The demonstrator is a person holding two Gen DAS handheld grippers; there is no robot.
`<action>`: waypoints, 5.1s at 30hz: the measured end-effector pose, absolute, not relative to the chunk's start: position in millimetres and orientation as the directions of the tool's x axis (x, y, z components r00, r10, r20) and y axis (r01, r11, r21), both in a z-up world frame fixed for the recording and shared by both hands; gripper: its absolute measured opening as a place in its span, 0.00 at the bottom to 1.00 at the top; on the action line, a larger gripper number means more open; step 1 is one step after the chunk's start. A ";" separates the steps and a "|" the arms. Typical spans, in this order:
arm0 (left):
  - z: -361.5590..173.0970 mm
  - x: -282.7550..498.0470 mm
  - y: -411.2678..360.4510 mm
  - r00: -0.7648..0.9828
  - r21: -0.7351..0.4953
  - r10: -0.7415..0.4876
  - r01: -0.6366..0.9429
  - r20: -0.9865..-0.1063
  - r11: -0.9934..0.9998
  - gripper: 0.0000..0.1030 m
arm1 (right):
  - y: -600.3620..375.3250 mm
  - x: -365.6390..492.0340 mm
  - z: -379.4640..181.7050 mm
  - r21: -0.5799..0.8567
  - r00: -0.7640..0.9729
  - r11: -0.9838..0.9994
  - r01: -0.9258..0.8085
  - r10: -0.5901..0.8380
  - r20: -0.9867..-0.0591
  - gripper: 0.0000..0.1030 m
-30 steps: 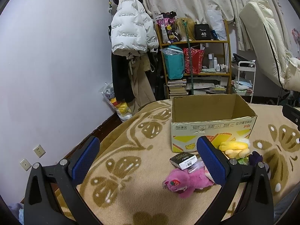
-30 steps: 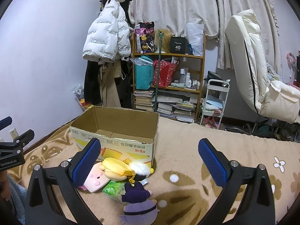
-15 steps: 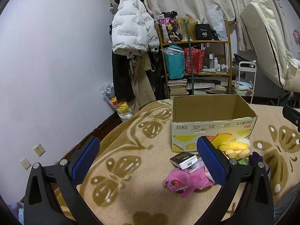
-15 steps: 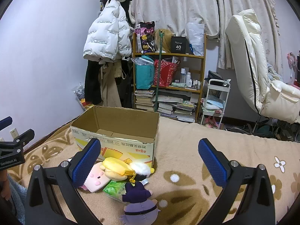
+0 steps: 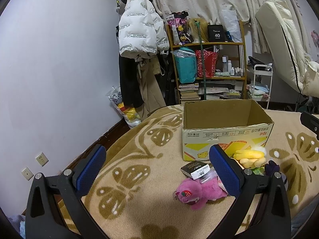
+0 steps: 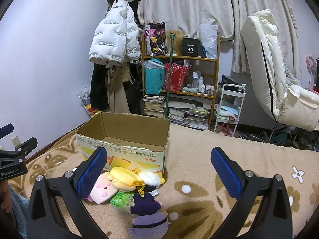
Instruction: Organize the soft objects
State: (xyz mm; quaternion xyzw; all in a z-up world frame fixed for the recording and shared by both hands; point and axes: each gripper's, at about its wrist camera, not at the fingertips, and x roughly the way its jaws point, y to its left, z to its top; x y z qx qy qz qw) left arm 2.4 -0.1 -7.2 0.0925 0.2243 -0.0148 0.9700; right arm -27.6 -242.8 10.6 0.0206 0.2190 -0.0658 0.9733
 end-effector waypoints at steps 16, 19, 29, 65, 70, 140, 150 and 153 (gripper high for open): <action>-6.9 2.6 -0.2 0.898 0.174 0.013 0.071 -0.439 0.982 0.99 | -243.5 -27.8 10.7 0.010 0.895 0.990 0.138 -0.120 -0.430 1.00; -7.0 2.6 -0.2 0.898 0.174 0.013 0.071 -0.440 0.982 0.99 | -243.5 -27.0 10.5 0.011 0.894 0.990 0.137 -0.119 -0.431 1.00; -7.9 3.2 -0.1 0.898 0.175 0.013 0.071 -0.440 0.982 0.99 | -245.1 -27.7 12.2 0.010 0.894 0.990 0.137 -0.119 -0.433 1.00; -45.1 79.9 -14.0 0.746 0.133 0.001 0.117 -0.665 0.984 0.99 | -263.1 20.4 -42.8 0.137 0.734 0.981 0.135 -0.006 -0.679 1.00; -55.9 93.4 -27.1 0.715 0.135 -0.009 0.145 -0.699 0.980 0.99 | -269.0 23.0 -49.5 0.210 0.711 0.969 0.128 0.058 -0.700 1.00; -70.1 83.0 -27.9 0.708 0.098 -0.016 0.120 -0.706 0.988 0.52 | -251.2 43.7 -92.1 0.228 0.565 0.973 0.047 0.162 -0.809 0.50; -45.5 54.1 -26.2 0.800 0.151 0.002 0.111 -0.600 0.982 0.46 | -255.3 16.9 -43.9 0.213 0.748 0.977 0.028 0.121 -0.653 0.48; -38.6 46.9 -27.9 0.824 0.158 -0.013 0.124 -0.567 0.980 0.46 | -248.9 5.6 -26.8 0.185 0.809 0.983 0.003 0.106 -0.578 0.47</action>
